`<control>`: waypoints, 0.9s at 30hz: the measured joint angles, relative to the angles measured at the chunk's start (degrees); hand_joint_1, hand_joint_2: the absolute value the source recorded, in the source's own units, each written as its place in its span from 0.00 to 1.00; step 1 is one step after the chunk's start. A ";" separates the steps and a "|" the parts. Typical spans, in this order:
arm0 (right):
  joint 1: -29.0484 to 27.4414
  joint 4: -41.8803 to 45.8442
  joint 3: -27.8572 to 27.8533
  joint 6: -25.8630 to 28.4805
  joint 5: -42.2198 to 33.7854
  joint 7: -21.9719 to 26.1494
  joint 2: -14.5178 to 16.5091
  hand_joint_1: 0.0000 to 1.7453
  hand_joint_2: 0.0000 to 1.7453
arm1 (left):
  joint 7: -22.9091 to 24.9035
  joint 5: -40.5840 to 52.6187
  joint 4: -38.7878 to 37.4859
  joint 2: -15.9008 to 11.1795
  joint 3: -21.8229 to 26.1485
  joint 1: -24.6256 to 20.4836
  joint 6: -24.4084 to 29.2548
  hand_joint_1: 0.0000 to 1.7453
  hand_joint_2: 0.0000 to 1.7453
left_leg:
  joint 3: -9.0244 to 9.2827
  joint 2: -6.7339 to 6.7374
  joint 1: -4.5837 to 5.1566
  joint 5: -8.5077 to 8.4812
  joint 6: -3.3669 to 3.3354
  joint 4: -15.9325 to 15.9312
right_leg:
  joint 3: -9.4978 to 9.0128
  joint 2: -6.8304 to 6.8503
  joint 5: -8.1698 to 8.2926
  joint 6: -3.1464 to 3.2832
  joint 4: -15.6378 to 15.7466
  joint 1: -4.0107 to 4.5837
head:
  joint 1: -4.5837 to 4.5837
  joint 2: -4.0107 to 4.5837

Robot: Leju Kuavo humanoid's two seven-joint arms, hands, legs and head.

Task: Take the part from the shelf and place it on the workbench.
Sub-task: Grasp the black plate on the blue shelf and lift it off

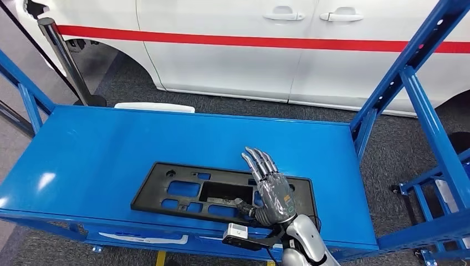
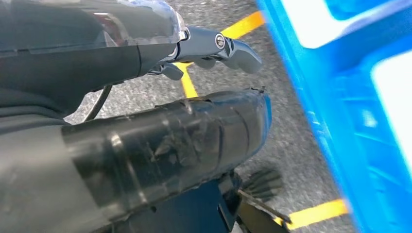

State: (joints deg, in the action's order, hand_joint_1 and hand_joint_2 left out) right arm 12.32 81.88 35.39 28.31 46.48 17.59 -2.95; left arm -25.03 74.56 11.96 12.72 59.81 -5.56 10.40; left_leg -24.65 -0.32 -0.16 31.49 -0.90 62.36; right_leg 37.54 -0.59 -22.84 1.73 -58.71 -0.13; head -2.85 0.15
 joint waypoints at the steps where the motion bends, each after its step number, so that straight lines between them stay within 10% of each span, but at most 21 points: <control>1: -0.01 -0.02 -0.01 -0.01 0.02 0.00 -0.01 0.00 1.00 | 0.00 0.01 0.00 -0.01 -0.01 -0.04 -0.02 0.00 0.00 | -2.10 0.01 -0.10 -0.03 0.21 3.49 | -1.15 -0.04 -0.60 0.29 0.43 -0.07 | 0.01 0.00; 4: -0.05 -0.10 -0.01 -0.03 0.14 -0.05 -0.02 0.00 1.00 | 0.09 0.00 0.00 -0.01 -0.03 0.10 -0.02 0.00 0.00 | -8.82 0.01 -0.35 5.19 0.90 10.10 | -4.09 -0.16 -2.78 0.58 0.77 -0.03 | 0.02 0.01; 6: -0.11 -0.22 -0.01 -0.09 0.29 -0.11 -0.02 0.00 1.00 | 0.60 0.01 0.00 -0.03 -0.02 0.26 0.44 0.00 0.00 | -10.96 0.02 -0.52 7.41 1.10 8.28 | -6.19 -0.39 -4.33 0.44 0.65 -0.08 | 0.04 0.01; 11: -0.18 -0.60 -0.02 -1.31 0.54 -0.70 -0.09 0.00 1.00 | 1.92 0.59 -0.05 0.02 -0.10 0.38 3.45 0.00 0.00 | -12.07 0.11 -0.27 -7.41 0.19 -2.48 | -9.34 -0.62 -8.03 -0.82 0.00 -0.02 | 0.00 0.01; 15: 0.06 -0.69 -0.03 -4.48 0.02 -1.34 -0.49 0.00 1.00 | 2.19 1.02 -0.07 0.10 -0.49 0.09 4.88 0.00 0.00 | -11.27 0.12 -0.07 -7.52 -1.22 -3.27 | -9.28 -0.35 -9.79 -2.21 -1.02 -0.24 | -0.01 0.01; 19: 0.17 -1.14 -0.03 -7.09 -1.13 -1.61 -1.41 0.00 1.00 | 2.23 1.07 -0.07 0.11 -0.85 -0.14 5.22 0.00 0.00 | -10.59 0.19 -0.09 -6.94 -2.19 -3.74 | -1.83 0.04 -14.85 -3.05 -13.87 -0.46 | -0.02 0.01; 21: 0.00 -1.49 -0.03 -7.35 -1.40 -1.64 -1.68 0.00 1.00 | 2.23 0.99 -0.07 0.11 -0.86 -0.05 5.33 0.00 0.00 | -10.26 0.14 -0.02 -6.62 -2.25 -3.73 | 0.07 0.05 -13.19 -3.08 -15.01 -0.55 | -0.02 0.01; 24: 0.01 -1.72 -0.03 -7.49 -1.78 -1.58 -1.82 0.00 1.00 | 2.18 0.91 -0.08 0.19 -0.87 0.04 5.55 0.00 0.00 | -9.52 0.03 0.13 -6.13 -1.95 -3.67 | -3.44 0.16 -6.52 -2.30 -4.79 -0.32 | -0.03 0.01; 27: 0.00 -1.70 -0.03 -7.14 -2.23 -0.44 -1.85 0.00 1.00 | 2.03 0.94 -0.13 0.31 -0.91 0.04 5.15 0.00 0.00 | -9.39 -0.01 0.21 -5.91 -1.10 -3.67 | -5.04 0.25 -5.25 -1.44 -0.31 0.29 | -0.01 0.01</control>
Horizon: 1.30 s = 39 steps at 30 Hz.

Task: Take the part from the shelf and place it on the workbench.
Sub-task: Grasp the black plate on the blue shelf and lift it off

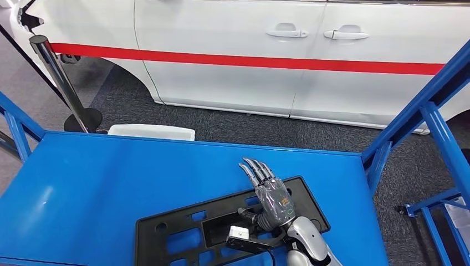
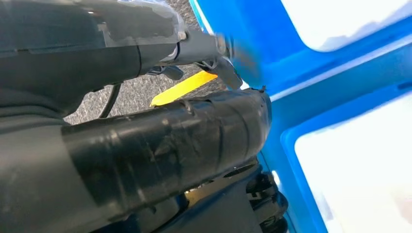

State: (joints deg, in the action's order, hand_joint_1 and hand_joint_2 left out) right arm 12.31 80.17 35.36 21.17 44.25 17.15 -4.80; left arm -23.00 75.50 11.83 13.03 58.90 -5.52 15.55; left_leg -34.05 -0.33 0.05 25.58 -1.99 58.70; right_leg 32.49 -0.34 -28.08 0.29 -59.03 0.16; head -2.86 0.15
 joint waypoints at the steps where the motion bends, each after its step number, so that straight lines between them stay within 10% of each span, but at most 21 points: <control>1: -0.09 0.08 0.00 0.42 0.02 0.63 0.00 0.00 1.00 | -0.02 0.05 0.01 0.00 -0.03 -0.03 -0.08 0.00 0.00 | 0.05 0.00 -0.02 -0.01 0.35 -0.09 | -0.06 -0.05 0.16 0.26 0.21 -0.09 | 0.01 0.00; 4: -0.36 0.64 0.04 1.39 -0.07 1.75 0.12 0.00 1.00 | 0.03 0.13 0.01 -0.02 -0.17 -0.09 -0.13 0.00 0.00 | -1.06 0.02 -0.12 2.10 1.29 2.76 | -0.64 0.08 0.74 1.09 1.16 -0.62 | 0.17 0.00; 8: -0.75 0.91 0.13 1.59 -0.49 1.95 0.30 0.00 1.00 | 0.13 0.16 0.01 -0.03 -0.25 -0.01 -0.11 0.00 0.00 | -6.48 0.07 -0.62 7.62 2.12 14.85 | -0.70 0.33 0.81 1.39 1.26 -0.68 | 0.34 0.00; 13: -0.92 1.16 0.13 1.69 -0.81 2.05 0.29 0.00 1.00 | 0.32 0.21 0.01 -0.07 -0.30 -0.01 -0.10 0.00 0.00 | -0.33 0.07 -1.06 0.97 2.29 2.54 | -0.71 0.09 0.03 0.47 0.45 -0.75 | 0.33 0.00; 18: -0.97 1.41 0.13 1.80 -0.87 2.11 0.30 0.00 1.00 | 0.34 0.21 -0.01 -0.07 -0.34 -0.01 -0.05 0.00 0.00 | 0.86 0.06 -0.86 0.90 0.40 -0.14 | -0.32 0.07 -0.73 -0.95 -0.43 -0.81 | 0.28 0.00; 22: -1.15 1.58 0.13 1.79 -0.95 2.13 0.28 0.00 1.00 | 0.36 0.21 -0.01 -0.08 -0.34 -0.06 0.02 0.00 0.00 | 1.15 0.25 -0.87 0.89 -0.68 -0.48 | 5.17 0.12 -6.13 -1.61 -11.67 -0.98 | 0.27 0.00; 24: -1.33 1.59 0.15 1.39 -1.12 2.18 0.27 0.00 1.00 | 0.44 0.23 -0.01 -0.09 -0.34 -0.01 0.06 0.00 0.00 | 1.15 0.21 -0.77 0.96 -0.72 -0.43 | 6.64 0.09 -6.15 -1.68 -14.69 -1.00 | 0.28 0.00; 28: -1.23 2.04 0.39 -0.09 -1.19 2.22 0.21 0.00 1.00 | 0.73 0.29 -0.01 -0.07 -0.34 0.07 0.24 0.00 0.00 | 1.60 0.14 -0.64 1.37 -0.28 -0.28 | 1.38 0.12 0.18 -1.00 -3.49 -0.84 | 0.27 0.00; 34: -1.31 3.72 1.41 -0.98 -0.23 2.13 -0.21 0.00 1.00 | 0.91 0.26 -0.01 -0.08 -0.34 0.16 0.44 0.00 0.00 | 0.50 0.14 -0.49 2.66 1.48 1.49 | -0.20 0.11 0.29 0.63 0.48 -0.84 | 0.37 0.00; 39: -1.49 4.77 2.69 -1.15 0.16 1.90 -0.53 0.00 1.00 | 0.99 0.26 -0.01 -0.09 -0.34 0.32 0.48 0.00 0.00 | -6.48 0.14 -0.67 8.00 2.17 15.55 | -0.49 0.34 0.13 1.46 0.57 -0.69 | 0.43 0.00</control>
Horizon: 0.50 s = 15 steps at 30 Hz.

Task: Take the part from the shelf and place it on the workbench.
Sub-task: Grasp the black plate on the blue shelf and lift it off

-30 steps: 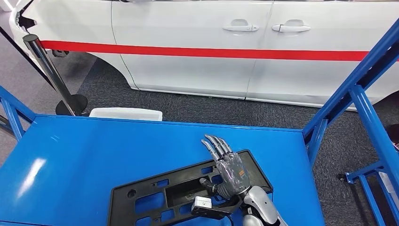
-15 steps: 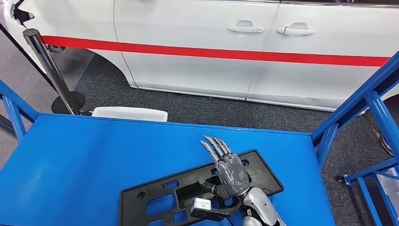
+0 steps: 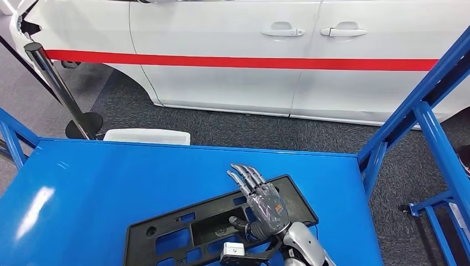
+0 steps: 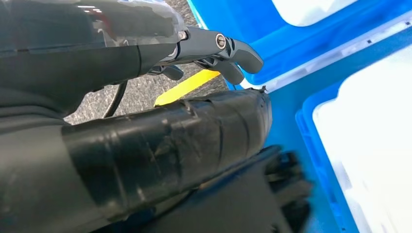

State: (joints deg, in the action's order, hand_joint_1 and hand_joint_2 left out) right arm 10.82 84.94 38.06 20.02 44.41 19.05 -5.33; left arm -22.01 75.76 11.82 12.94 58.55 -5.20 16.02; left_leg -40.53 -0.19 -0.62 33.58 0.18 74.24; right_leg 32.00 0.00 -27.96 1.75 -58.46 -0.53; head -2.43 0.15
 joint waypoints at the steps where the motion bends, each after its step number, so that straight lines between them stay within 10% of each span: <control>1: -0.03 0.10 0.20 -0.13 0.01 -0.07 -0.09 0.00 1.00 | 0.02 0.00 0.00 -0.01 0.00 0.04 0.00 0.00 0.00 | 0.12 0.00 -0.01 -1.22 -0.01 -0.64 | -0.07 -0.06 -0.10 0.03 -0.08 0.02 | 0.00 0.00; 4: 0.00 0.43 0.80 -1.12 -0.01 -0.34 -0.42 0.00 1.00 | 0.03 -0.05 0.00 -0.03 0.00 -0.03 0.02 0.00 0.00 | 4.74 0.01 0.10 -6.88 -0.55 -11.03 | -0.46 -0.26 -0.60 -0.28 -0.34 0.14 | 0.00 0.00; 6: 0.06 0.68 1.21 -1.97 -0.04 -0.48 -0.78 0.00 1.00 | 0.01 -0.10 0.00 -0.04 0.00 -0.17 0.07 0.00 0.00 | 6.51 -0.01 0.35 -7.65 -0.99 -14.99 | -0.38 -0.26 -0.79 -0.78 -0.45 0.29 | -0.02 0.00; 10: 0.35 1.40 2.22 -3.51 -0.11 -0.74 -1.78 0.00 1.00 | -0.06 -0.22 0.00 -0.02 0.00 -0.13 0.19 0.00 0.00 | 7.15 0.00 0.19 -7.67 -2.00 -16.29 | 0.12 -0.17 -1.73 -1.81 -1.51 0.28 | -0.07 0.00; 15: 0.59 1.92 3.53 -5.78 -0.20 -1.21 -3.60 0.00 1.00 | -0.03 -0.36 0.00 -0.02 0.02 -0.17 0.22 0.00 0.00 | 7.56 0.10 -0.01 -7.59 -2.79 -16.63 | 7.44 -0.16 -6.86 -2.78 -15.12 -0.27 | -0.13 0.00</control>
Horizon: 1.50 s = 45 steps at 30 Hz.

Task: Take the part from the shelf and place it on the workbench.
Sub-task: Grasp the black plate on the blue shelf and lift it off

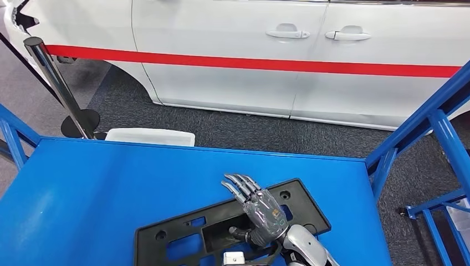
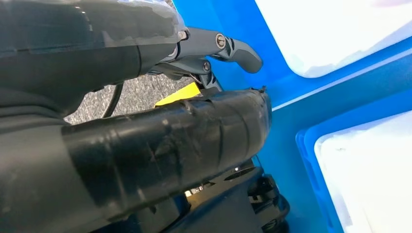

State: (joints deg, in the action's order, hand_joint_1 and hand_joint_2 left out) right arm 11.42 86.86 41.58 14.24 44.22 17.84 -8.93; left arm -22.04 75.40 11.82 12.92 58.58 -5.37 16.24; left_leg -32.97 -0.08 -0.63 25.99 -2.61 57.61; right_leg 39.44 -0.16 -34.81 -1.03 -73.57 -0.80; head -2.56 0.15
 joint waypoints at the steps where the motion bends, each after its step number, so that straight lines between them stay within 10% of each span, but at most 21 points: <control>1: -0.01 0.07 0.24 -0.32 -0.02 -0.06 -0.34 0.00 1.00 | 0.01 -0.03 0.00 0.01 0.00 0.01 -0.02 0.00 0.00 | 0.04 -0.04 -0.03 0.10 0.04 0.09 | -0.04 0.01 1.15 -0.11 0.46 -0.15 | -0.01 0.00; 5: 0.02 0.61 0.84 -0.96 0.00 -0.17 -1.36 0.00 1.00 | 0.03 -0.26 0.00 0.01 0.02 0.09 -0.10 0.00 0.00 | 0.04 -0.20 0.03 0.89 0.97 0.99 | -5.09 0.08 7.00 -0.09 11.83 -0.46 | 0.00 0.00; 10: -0.66 1.97 1.75 -1.41 0.61 -0.27 -2.72 0.00 1.00 | -0.01 -0.79 0.00 -0.02 0.08 0.08 0.07 0.00 0.00 | -0.50 -0.19 0.02 1.74 2.45 2.10 | -5.79 -0.07 6.78 1.61 13.62 -0.20 | 0.07 0.00; 14: -1.34 3.98 2.29 -1.59 1.41 -0.53 -4.65 0.00 1.00 | -0.13 -1.14 0.00 -0.02 0.14 0.14 0.13 0.00 0.00 | -5.85 -0.13 -0.05 7.81 2.80 14.12 | -6.09 0.17 6.71 2.53 13.75 0.08 | 0.10 0.00; 16: -1.78 5.10 2.58 -1.56 1.82 -0.73 -5.69 0.00 1.00 | -0.14 -1.29 0.00 -0.03 0.15 0.25 0.22 0.00 0.00 | -7.40 -0.13 -0.02 7.97 2.58 17.28 | -6.25 0.15 6.61 2.72 13.72 0.41 | 0.10 0.00; 21: -2.29 7.40 2.70 -1.20 3.12 -1.48 -7.11 0.00 1.00 | -0.16 -1.40 0.00 -0.11 0.17 0.22 0.44 0.00 0.00 | -0.80 -0.16 0.69 0.96 0.91 2.62 | -6.40 -0.17 6.49 2.52 13.70 0.86 | 0.06 0.00; 26: -2.52 8.63 2.70 0.14 4.72 -2.26 -7.82 0.00 1.00 | -0.19 -1.34 0.00 -0.09 0.17 0.26 0.57 0.00 0.00 | 0.47 -0.07 0.41 0.23 -0.02 -0.14 | -5.82 -0.07 5.41 1.12 12.41 0.80 | 0.03 0.00; 31: -2.85 8.78 2.70 2.10 6.13 -3.13 -8.09 0.00 1.00 | -0.08 -1.31 0.00 -0.06 0.17 0.26 0.59 0.00 0.00 | 0.76 0.03 0.27 0.07 -0.34 -0.57 | -0.01 -0.07 0.18 0.05 -0.21 -0.01 | -0.04 0.00; 35: -2.93 8.80 2.70 2.46 6.26 -3.32 -8.08 0.00 1.00 | -0.07 -1.31 0.00 -0.03 0.17 0.29 0.59 0.00 0.00 | 0.72 -0.11 0.16 0.60 0.50 0.25 | -5.78 0.04 5.93 -0.24 10.84 -0.56 | -0.04 0.00; 40: -3.08 8.86 2.70 2.64 6.30 -3.34 -8.09 0.00 1.00 | -0.07 -1.27 0.00 -0.02 0.17 0.27 0.63 0.00 0.00 | 0.00 -0.15 0.25 1.09 2.05 1.14 | -6.87 -0.05 6.32 1.31 14.00 -0.29 | 0.03 0.00; 45: -3.20 8.85 2.70 2.64 6.34 -3.34 -8.10 0.00 1.00 | -0.08 -1.27 0.00 -0.02 0.17 0.20 0.63 0.00 0.00 | -6.46 -0.11 0.04 8.08 2.74 15.52 | -7.04 0.20 6.43 2.50 14.28 -0.05 | 0.05 0.00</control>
State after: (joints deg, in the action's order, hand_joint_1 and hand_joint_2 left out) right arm 8.21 95.71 44.28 16.87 50.56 14.49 -17.03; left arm -22.12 74.13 11.82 12.90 58.75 -5.17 16.87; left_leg -39.43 -0.19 -0.58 34.07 0.12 73.13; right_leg 32.39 0.04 -28.38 1.47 -59.30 -0.86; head -2.50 0.15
